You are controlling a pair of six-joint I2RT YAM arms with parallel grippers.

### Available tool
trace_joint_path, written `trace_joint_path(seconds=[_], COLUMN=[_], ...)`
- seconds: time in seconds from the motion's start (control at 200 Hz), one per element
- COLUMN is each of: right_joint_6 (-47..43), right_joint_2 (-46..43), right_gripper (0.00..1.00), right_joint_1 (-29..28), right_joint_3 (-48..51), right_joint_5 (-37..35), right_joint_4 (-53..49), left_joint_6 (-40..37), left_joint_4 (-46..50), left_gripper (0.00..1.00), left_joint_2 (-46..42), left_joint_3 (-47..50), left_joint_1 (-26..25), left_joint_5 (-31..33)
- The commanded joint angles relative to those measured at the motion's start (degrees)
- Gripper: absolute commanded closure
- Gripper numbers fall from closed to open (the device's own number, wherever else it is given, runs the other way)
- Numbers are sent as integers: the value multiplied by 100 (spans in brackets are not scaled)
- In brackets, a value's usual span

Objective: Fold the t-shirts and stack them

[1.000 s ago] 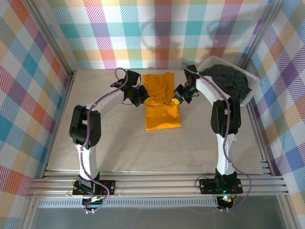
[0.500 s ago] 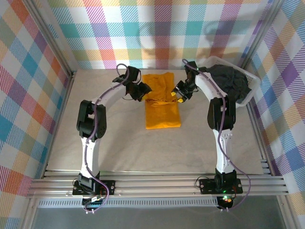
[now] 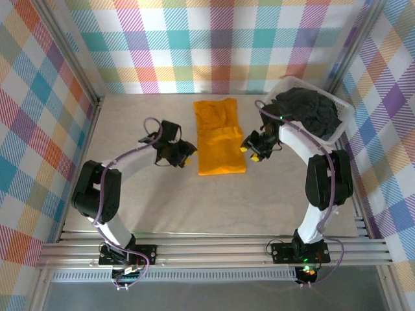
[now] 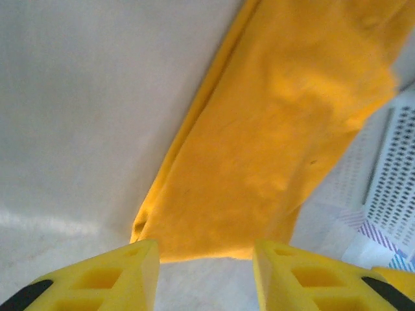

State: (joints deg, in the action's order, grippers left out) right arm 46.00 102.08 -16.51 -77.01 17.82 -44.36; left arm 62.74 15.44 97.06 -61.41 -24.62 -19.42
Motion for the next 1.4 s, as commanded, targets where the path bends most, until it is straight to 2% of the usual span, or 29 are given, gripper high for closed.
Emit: trace_joint_path(seconds=[0.0, 0.125, 0.205, 0.425, 0.56, 0.685, 0.735, 0.925, 1.135, 1.32, 1.395], right_joint_6=[204, 269, 304, 352, 374, 392, 365, 182, 250, 301, 239], right_joint_2=[-121, 88, 353, 761, 964, 1005, 918, 296, -550, -918, -1249], right_gripper=[52, 50, 49, 54, 64, 93, 100, 100, 100, 100, 100], right_joint_1=[-54, -56, -50, -53, -52, -48, -62, -87, -85, -247, -469], right_joint_3=[779, 1047, 1014, 783, 612, 416, 365, -1, -65, 361, 747], right_joint_5=[429, 714, 874, 700, 568, 442, 374, 182, 296, 1174, 1252], right_joint_4=[696, 1037, 1193, 1185, 1149, 1189, 1227, 842, 463, 20, -197], left_joint_6=[1054, 1438, 1542, 1366, 1316, 1143, 1064, 795, 649, 479, 314], left_joint_4=[-880, -1242, -1452, -1039, -1036, -797, -668, 0, 614, 1119, 1494], left_gripper=[54, 48, 48, 60, 72, 92, 100, 100, 100, 100, 100], left_joint_2=[111, 387, 624, 1009, 1104, 1102, 1043, 510, -363, -806, -1132], left_joint_3=[474, 555, 465, 88, -38, -219, -278, -597, -724, -327, -6], left_joint_1=[-388, -551, -548, -570, -561, -561, -561, -527, -400, -509, -636], left_joint_5=[-160, 2, -26, -35, 38, 99, 128, 283, 383, -355, -482])
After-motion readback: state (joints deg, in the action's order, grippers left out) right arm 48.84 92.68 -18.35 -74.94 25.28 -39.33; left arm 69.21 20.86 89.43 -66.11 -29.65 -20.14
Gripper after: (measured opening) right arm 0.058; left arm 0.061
